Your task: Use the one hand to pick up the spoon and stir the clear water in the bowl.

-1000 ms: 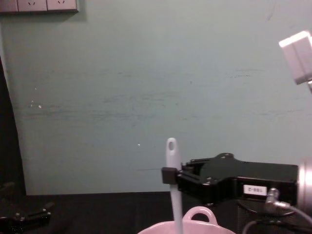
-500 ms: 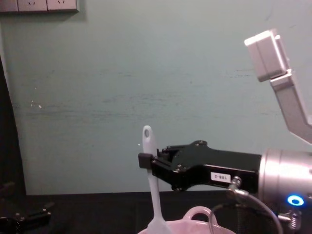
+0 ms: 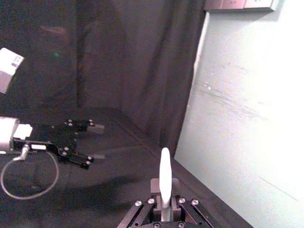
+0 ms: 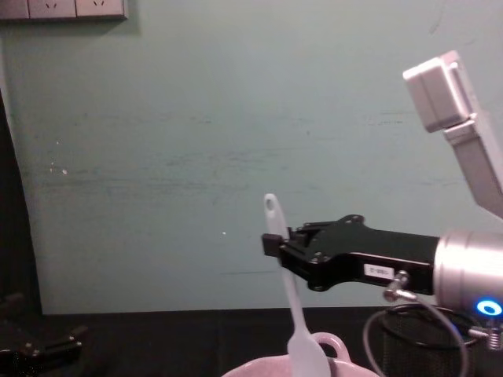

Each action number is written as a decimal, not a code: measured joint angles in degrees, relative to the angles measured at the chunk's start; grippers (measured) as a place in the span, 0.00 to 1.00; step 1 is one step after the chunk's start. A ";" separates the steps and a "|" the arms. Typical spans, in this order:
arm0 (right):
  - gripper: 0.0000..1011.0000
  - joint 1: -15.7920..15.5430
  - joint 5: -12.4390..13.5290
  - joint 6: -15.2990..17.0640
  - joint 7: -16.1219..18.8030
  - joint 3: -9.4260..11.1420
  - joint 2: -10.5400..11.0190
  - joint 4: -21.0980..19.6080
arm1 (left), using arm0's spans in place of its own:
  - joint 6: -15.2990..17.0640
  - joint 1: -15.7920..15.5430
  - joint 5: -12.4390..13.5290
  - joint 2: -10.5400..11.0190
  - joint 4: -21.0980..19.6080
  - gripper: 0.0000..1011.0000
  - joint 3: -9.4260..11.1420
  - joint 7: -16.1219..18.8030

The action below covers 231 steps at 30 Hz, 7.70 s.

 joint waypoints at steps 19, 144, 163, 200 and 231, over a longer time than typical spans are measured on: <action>0.11 -8.25 1.42 0.98 1.46 2.53 3.00 -9.87 | 0.00 0.00 0.00 0.00 0.00 0.99 0.00 0.00; 0.11 -7.07 1.42 -5.53 1.20 1.80 -4.85 -0.59 | 0.00 0.00 0.00 0.00 0.00 0.99 0.00 0.00; 0.11 -7.61 -0.75 -5.35 -2.02 6.32 -2.58 -1.21 | 0.00 0.00 0.00 0.00 0.00 0.99 0.00 0.00; 0.11 -8.44 3.72 -5.92 3.40 2.89 -5.61 -0.04 | 0.00 0.00 0.00 0.00 0.00 0.99 0.00 0.00; 0.11 -9.84 2.78 -5.78 -0.59 8.05 -2.27 -1.08 | 0.00 0.00 0.00 0.00 0.00 0.99 0.00 0.00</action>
